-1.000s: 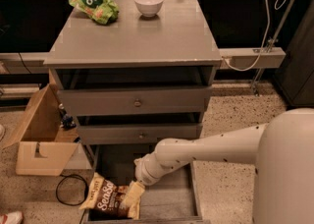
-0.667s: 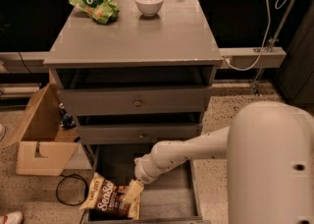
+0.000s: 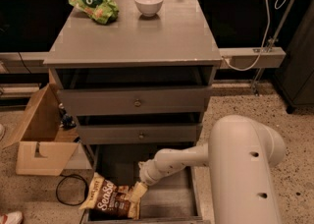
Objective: Pick brown chip bag from bottom drawer and place on counter
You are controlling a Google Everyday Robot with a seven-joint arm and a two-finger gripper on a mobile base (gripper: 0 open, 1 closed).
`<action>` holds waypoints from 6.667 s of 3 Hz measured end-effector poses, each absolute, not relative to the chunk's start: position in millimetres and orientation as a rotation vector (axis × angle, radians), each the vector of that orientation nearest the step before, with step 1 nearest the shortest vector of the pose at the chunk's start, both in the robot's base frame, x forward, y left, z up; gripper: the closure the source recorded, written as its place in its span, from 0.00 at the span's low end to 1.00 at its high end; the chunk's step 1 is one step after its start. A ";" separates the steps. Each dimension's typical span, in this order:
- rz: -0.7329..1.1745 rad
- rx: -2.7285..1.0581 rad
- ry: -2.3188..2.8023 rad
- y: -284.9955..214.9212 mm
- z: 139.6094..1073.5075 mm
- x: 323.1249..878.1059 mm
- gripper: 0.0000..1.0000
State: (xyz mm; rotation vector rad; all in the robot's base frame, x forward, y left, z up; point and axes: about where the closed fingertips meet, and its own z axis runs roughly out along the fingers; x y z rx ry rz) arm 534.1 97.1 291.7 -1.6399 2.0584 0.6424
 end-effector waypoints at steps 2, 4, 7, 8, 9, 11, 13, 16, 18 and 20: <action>0.763 -1.590 2.031 111.6 218.9 544.8 0.00; 0.926 -1.596 1.960 144.9 183.3 541.1 0.00; 1.085 -1.675 1.815 203.4 178.8 527.1 0.26; 1.097 -1.660 1.802 204.9 182.0 525.0 0.50; 1.144 -1.531 1.733 192.7 199.3 530.5 0.81; 0.985 -1.349 1.491 109.5 310.3 526.9 1.00; 0.802 -1.281 1.459 22.3 389.0 498.6 1.00; 0.780 -1.249 1.352 26.7 458.0 525.9 1.00; 0.562 -1.335 1.307 27.1 600.8 551.6 1.00; 0.349 -1.446 1.259 33.8 697.8 547.4 1.00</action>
Offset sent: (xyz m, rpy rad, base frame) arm 0.0192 0.0249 -0.1070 0.1317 0.0676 0.0060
